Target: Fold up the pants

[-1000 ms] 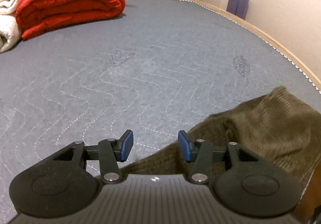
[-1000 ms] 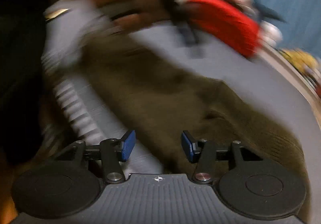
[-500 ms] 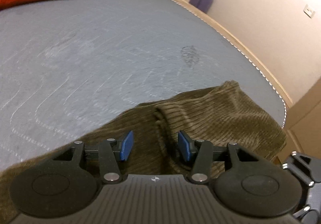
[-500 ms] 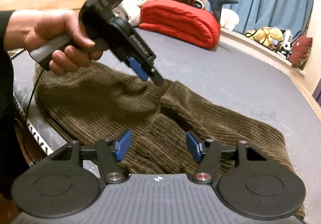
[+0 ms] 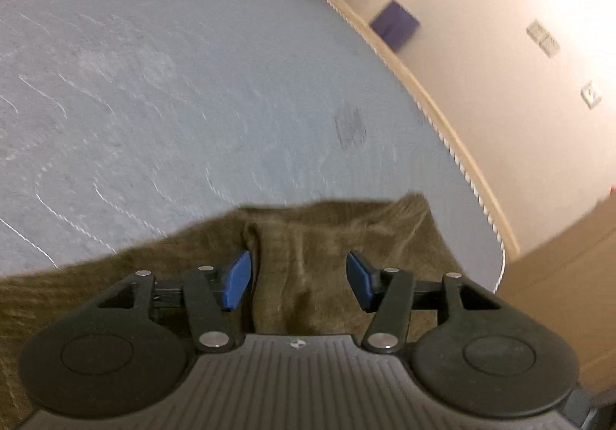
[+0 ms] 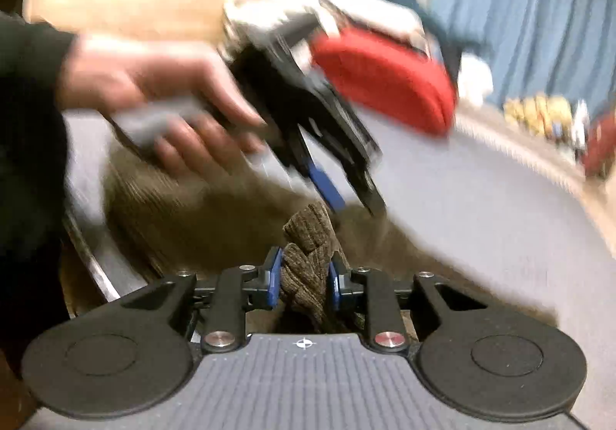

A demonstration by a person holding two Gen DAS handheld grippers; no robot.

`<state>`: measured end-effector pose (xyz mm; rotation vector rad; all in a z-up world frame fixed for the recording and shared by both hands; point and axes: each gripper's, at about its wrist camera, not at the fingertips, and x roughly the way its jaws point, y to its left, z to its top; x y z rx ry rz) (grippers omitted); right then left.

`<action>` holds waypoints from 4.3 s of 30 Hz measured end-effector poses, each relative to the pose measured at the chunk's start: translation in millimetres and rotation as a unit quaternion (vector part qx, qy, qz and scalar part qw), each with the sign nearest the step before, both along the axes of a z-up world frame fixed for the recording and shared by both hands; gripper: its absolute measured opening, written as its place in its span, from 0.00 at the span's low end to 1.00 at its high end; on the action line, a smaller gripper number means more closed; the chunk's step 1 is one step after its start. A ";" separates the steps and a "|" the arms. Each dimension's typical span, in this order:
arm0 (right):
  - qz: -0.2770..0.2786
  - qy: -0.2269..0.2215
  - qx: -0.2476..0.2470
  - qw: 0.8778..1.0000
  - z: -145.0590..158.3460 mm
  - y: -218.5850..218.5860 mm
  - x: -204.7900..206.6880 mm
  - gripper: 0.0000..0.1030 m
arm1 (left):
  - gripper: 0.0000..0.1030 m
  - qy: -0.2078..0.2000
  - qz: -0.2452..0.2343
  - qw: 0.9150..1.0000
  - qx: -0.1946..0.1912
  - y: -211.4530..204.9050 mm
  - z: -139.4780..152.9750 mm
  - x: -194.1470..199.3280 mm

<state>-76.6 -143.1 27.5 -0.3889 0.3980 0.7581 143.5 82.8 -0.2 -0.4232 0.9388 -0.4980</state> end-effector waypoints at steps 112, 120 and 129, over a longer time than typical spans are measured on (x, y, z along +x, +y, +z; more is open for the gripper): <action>-0.171 0.484 0.257 0.819 -80.3 56.9 157.3 0.79 | 0.98 0.153 0.188 0.970 0.023 232.4 -21.2 -105.3; -0.144 0.423 0.270 0.853 -33.0 43.6 152.4 0.37 | 0.59 0.089 0.161 0.983 0.025 201.7 -8.4 -100.1; -0.152 0.272 0.256 0.915 60.0 -33.0 197.5 0.37 | 0.54 -0.045 0.101 0.994 -0.022 114.9 38.7 -43.6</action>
